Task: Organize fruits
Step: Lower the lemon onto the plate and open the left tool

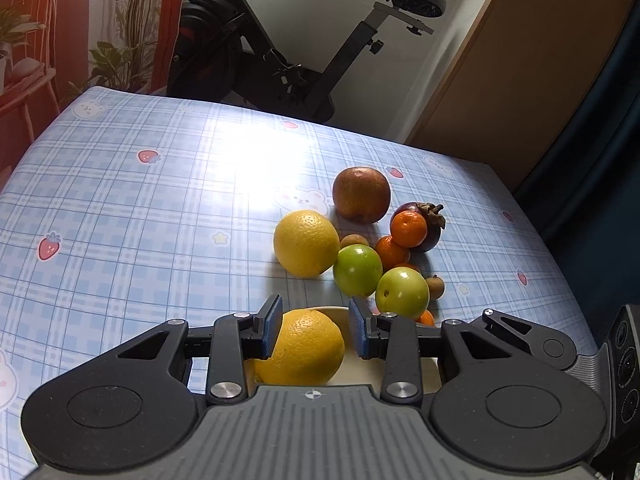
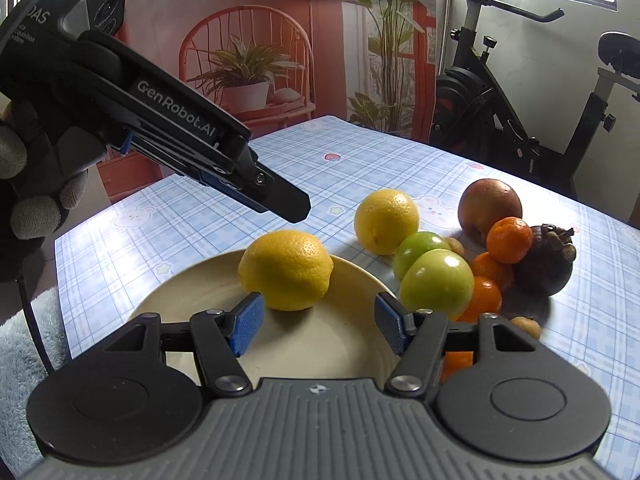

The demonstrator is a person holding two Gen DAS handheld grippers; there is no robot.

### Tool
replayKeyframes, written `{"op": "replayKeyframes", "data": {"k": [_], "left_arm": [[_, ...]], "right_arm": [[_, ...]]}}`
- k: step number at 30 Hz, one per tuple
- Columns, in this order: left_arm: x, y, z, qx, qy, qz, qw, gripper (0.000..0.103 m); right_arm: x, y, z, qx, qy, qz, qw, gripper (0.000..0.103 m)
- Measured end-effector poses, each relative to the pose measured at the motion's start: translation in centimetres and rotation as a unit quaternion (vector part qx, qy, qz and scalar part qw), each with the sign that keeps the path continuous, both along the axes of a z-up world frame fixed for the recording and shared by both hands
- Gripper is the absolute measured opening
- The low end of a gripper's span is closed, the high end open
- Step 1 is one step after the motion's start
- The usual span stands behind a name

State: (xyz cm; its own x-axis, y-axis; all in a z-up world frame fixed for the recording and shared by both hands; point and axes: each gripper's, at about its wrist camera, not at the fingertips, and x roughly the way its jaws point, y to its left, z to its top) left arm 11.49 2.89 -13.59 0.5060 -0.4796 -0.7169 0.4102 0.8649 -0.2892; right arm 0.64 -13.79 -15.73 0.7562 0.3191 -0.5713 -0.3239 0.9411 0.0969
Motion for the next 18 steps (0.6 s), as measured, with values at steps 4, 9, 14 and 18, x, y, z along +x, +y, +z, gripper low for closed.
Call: {"op": "replayKeyframes", "data": {"k": [4, 9, 14, 18], "left_arm": [[0.0, -1.1, 0.0, -0.006, 0.0, -0.005, 1.0, 0.038], [0.2, -2.2, -0.3, -0.009, 0.013, -0.009, 0.9998, 0.038], [0.6, -3.7, -0.2, -0.001, 0.013, -0.027, 0.9996, 0.037], [1.3, -5.3, -0.2, 0.001, 0.02, -0.037, 0.9991, 0.037]], "right_arm": [[-0.7, -2.2, 0.9, 0.01, -0.012, -0.035, 0.999, 0.064], [-0.8, -4.1, 0.7, 0.018, -0.005, -0.068, 0.997, 0.062], [-0.5, -5.0, 0.2, 0.029, 0.001, -0.077, 0.997, 0.06], [-0.2, -5.2, -0.3, 0.045, 0.006, -0.077, 0.996, 0.058]]}}
